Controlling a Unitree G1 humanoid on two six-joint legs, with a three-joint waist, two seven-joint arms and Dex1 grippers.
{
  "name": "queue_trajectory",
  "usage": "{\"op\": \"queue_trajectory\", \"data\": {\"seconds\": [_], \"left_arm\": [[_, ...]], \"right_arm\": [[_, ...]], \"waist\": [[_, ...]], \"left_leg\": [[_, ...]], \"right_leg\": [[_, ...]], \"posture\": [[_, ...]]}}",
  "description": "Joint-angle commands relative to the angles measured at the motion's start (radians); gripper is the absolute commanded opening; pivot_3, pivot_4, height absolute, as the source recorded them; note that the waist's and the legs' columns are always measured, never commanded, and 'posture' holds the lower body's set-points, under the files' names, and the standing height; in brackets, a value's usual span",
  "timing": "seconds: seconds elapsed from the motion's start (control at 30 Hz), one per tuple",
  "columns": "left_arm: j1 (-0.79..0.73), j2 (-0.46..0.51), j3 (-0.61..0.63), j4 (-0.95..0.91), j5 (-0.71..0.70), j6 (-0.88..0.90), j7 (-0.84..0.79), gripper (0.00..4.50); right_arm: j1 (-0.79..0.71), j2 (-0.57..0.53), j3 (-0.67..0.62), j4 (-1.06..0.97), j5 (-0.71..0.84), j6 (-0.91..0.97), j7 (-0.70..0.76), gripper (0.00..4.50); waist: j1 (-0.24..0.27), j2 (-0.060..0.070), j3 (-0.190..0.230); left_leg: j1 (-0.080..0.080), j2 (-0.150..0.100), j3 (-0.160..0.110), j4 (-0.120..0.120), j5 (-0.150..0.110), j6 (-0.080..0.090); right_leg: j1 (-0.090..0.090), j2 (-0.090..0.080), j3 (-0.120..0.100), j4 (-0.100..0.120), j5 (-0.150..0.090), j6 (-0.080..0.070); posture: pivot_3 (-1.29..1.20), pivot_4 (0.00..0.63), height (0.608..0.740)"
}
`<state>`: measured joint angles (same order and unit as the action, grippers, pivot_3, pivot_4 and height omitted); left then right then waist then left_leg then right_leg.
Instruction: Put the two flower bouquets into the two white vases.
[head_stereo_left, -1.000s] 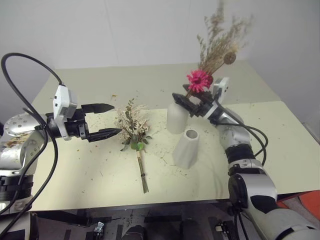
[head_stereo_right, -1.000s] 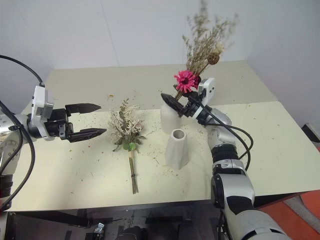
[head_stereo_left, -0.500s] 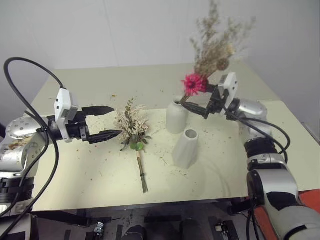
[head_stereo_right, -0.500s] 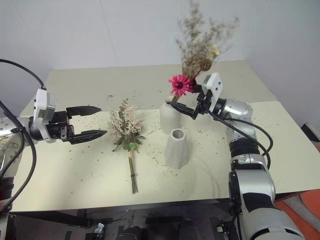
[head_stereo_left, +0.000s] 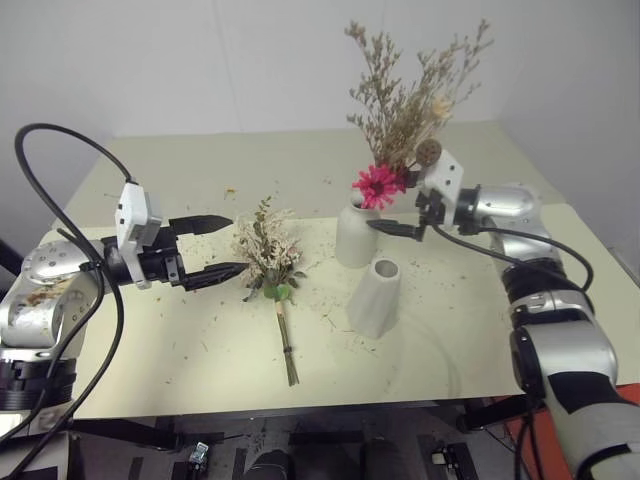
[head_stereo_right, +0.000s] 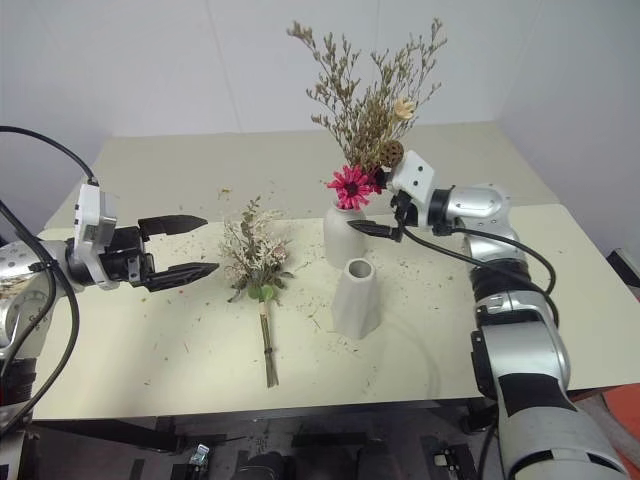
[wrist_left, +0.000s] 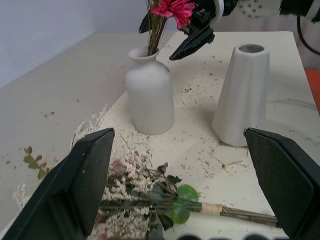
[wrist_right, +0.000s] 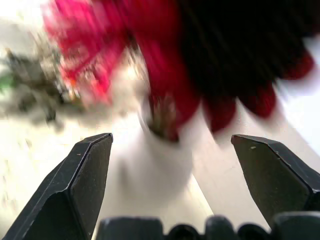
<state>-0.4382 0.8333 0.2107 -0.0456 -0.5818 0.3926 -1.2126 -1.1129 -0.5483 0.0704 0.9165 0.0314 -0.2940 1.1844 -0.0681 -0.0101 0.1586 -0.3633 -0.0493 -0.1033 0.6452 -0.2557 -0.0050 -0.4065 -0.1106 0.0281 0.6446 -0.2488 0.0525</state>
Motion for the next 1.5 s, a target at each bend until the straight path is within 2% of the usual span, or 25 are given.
{"op": "queue_trajectory", "data": {"seconds": [0.03, 0.23, 0.37, 0.53, 0.7, 0.8, 0.9, 1.0, 1.1, 1.27, 1.37, 1.5], "left_arm": [[-0.003, 0.007, 0.016, -0.039, -0.008, -0.009, 0.009, 4.5], [0.015, 0.007, 0.025, -0.052, -0.013, -0.007, 0.019, 4.5], [0.027, 0.005, 0.045, -0.069, -0.033, 0.013, 0.04, 4.5], [0.1, 0.013, 0.09, -0.165, -0.047, 0.11, 0.16, 4.5], [0.168, 0.013, 0.139, -0.417, -0.094, 0.511, 0.529, 4.5], [0.167, -0.001, 0.171, -0.55, -0.166, 0.747, 0.681, 4.5], [0.106, -0.099, 0.178, -0.639, -0.186, 0.987, 0.859, 4.5], [0.025, -0.217, 0.164, -0.655, -0.185, 1.195, 0.984, 4.5], [0.007, -0.297, 0.14, -0.566, -0.301, 1.222, 1.156, 4.5], [-0.041, -0.467, 0.112, -0.389, -0.47, 1.222, 1.461, 4.5], [-0.101, -0.563, 0.074, -0.289, -0.577, 1.222, 1.588, 4.5], [-0.142, -0.584, 0.011, -0.189, -0.712, 1.222, 1.707, 4.5]], "right_arm": [[-0.054, -0.052, 0.003, 0.014, -0.014, -0.02, 0.043, 4.48], [-0.025, -0.105, -0.052, 0.007, 0.045, 0.005, 0.091, 4.48], [0.048, -0.152, -0.081, -0.044, 0.063, 0.002, 0.087, 4.48], [0.159, -0.229, -0.169, -0.217, 0.146, 0.144, 0.061, 4.48], [0.363, -0.363, -0.267, -0.648, 0.261, 0.44, 0.037, 4.48], [0.47, -0.433, -0.325, -0.88, 0.357, 0.655, 0.013, 4.48], [0.522, -0.493, -0.379, -1.057, 0.467, 0.832, 0.0, 4.48], [0.506, -0.538, -0.401, -1.144, 0.572, 0.972, -0.011, 4.48], [0.469, -0.563, -0.392, -1.197, 0.628, 1.031, -0.03, 4.48], [0.419, -0.555, -0.374, -1.227, 0.669, 1.056, -0.065, 4.48], [0.423, -0.548, -0.365, -1.228, 0.663, 1.049, -0.09, 4.48], [0.442, -0.556, -0.371, -1.226, 0.65, 1.036, -0.113, 4.48]], "waist": [[-0.002, 0.0, 0.0], [-0.003, 0.0, 0.0], [0.001, 0.0, 0.0], [0.008, 0.0, 0.0], [0.02, 0.0, 0.0], [0.027, -0.001, 0.001], [0.032, -0.001, 0.0], [0.039, -0.002, 0.001], [0.038, -0.003, 0.001], [0.054, -0.005, 0.002], [0.066, -0.007, 0.002], [0.077, -0.007, 0.002]], "left_leg": [[0.0, 0.0, 0.0, 0.0, 0.0, 0.0], [0.0, 0.0, 0.001, 0.0, 0.0, 0.0], [0.0, 0.001, 0.001, 0.0, 0.0, 0.0], [-0.001, 0.0, 0.0, 0.0, 0.0, 0.0], [-0.001, 0.001, -0.003, 0.0, -0.001, 0.001], [-0.001, 0.001, -0.003, 0.0, -0.001, 0.002], [0.002, 0.0, -0.002, 0.0, -0.002, 0.002], [0.006, 0.0, 0.002, 0.001, -0.002, 0.002], [0.011, 0.001, 0.002, 0.0, -0.002, 0.002], [0.01, 0.001, 0.001, 0.0, -0.002, 0.002], [0.009, 0.0, 0.001, 0.0, -0.002, 0.002], [0.006, -0.003, 0.001, 0.001, -0.002, 0.002]], "right_leg": [[0.0, 0.0, 0.0, 0.0, 0.0, 0.0], [0.0, 0.0, 0.0, -0.002, 0.0, 0.0], [0.001, 0.0, 0.0, -0.002, 0.0, 0.0], [0.001, 0.0, 0.0, -0.002, 0.0, 0.0], [0.001, 0.0, 0.001, -0.002, 0.0, 0.0], [0.002, 0.0, 0.001, -0.003, 0.0, 0.0], [0.004, -0.001, 0.002, -0.004, 0.0, 0.001], [0.01, 0.0, 0.001, -0.004, 0.0, 0.001], [0.017, 0.001, 0.0, -0.007, -0.001, 0.001], [0.017, 0.0, 0.0, -0.01, 0.0, 0.001], [0.017, -0.001, -0.002, -0.014, 0.001, 0.001], [0.016, -0.004, -0.001, -0.017, 0.002, 0.002]], "posture": [[0.0, 0.15, 0.74], [0.0, 0.15, 0.74], [0.0, 0.15, 0.74], [0.0, 0.15, 0.74], [0.0, 0.15, 0.74], [0.0, 0.15, 0.74], [0.0, 0.15, 0.74], [0.0, 0.15, 0.74], [0.0, 0.15, 0.74], [0.0, 0.15, 0.74], [0.0, 0.15, 0.74], [0.0, 0.15, 0.74]]}}
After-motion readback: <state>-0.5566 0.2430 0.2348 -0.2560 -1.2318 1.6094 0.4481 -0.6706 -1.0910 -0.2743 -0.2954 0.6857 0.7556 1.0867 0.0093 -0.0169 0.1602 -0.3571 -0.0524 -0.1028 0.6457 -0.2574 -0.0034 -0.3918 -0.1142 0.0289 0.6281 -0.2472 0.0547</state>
